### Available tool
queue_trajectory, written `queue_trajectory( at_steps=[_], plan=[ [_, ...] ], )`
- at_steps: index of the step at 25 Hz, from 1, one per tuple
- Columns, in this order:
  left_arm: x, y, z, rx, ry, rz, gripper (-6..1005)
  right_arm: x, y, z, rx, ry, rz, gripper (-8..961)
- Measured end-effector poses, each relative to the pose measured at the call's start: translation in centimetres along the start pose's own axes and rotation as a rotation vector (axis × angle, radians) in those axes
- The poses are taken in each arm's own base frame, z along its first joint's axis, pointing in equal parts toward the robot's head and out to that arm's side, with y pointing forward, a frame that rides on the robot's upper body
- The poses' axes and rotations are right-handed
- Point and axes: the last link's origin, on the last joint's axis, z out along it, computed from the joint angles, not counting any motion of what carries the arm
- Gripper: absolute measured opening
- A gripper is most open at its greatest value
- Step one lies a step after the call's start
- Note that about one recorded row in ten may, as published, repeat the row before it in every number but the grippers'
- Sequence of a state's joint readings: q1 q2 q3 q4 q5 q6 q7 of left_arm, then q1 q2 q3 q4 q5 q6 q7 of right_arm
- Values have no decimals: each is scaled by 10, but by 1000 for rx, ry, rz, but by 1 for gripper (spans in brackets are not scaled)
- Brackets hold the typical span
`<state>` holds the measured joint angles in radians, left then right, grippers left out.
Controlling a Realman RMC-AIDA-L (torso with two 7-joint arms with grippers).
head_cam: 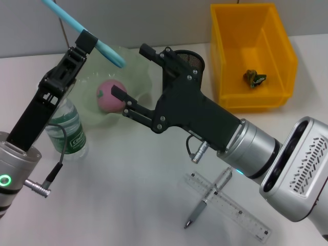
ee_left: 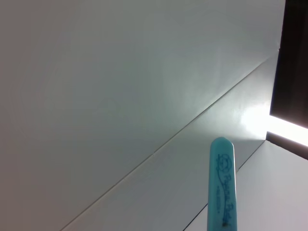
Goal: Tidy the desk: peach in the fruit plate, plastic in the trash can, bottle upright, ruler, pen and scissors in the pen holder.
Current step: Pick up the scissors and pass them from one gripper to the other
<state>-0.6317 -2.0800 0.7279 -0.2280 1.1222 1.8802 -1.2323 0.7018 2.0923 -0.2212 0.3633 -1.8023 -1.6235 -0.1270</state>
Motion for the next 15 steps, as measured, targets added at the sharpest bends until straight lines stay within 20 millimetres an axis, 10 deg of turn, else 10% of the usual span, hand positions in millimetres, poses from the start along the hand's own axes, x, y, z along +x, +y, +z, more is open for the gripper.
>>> queue_trajectory(
  at_steps=[15],
  plan=[
    [-2, 0, -4, 22, 17, -22, 294, -1, -4, 16, -7, -12, -87, 766]
  ],
)
